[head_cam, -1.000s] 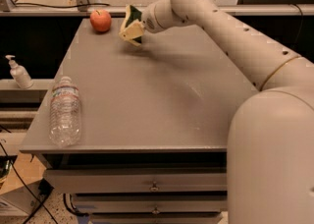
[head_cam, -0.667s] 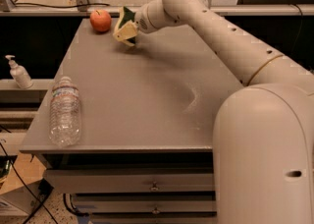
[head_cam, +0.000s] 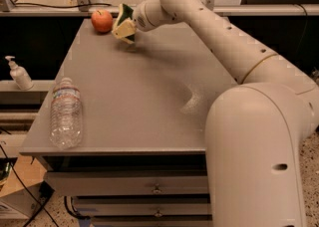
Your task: Move sponge near apple
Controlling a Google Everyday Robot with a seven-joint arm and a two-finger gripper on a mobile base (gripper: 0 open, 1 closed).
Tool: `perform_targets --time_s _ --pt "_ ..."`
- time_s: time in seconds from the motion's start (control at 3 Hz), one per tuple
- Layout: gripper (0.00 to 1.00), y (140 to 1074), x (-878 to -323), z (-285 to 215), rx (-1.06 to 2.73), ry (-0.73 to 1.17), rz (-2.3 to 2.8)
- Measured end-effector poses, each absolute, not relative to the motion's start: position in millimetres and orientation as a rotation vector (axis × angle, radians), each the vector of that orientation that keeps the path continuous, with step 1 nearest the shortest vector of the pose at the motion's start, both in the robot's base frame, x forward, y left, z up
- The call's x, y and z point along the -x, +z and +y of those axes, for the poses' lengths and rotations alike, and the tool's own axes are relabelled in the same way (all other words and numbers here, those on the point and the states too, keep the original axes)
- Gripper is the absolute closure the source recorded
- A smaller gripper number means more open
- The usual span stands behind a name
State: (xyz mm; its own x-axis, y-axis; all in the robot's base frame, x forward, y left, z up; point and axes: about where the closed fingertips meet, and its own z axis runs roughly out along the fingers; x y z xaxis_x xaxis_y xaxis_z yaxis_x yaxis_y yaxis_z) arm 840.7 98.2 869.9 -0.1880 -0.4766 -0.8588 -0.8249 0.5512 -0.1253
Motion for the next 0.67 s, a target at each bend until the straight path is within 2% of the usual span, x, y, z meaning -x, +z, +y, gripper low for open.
perform_targets --time_s 0.33,0.67 --pt "0.0 881.9 -844.4 96.7 1.057 0.442 1.825" --pt "0.0 881.9 -844.4 96.8 1.057 0.442 1.825"
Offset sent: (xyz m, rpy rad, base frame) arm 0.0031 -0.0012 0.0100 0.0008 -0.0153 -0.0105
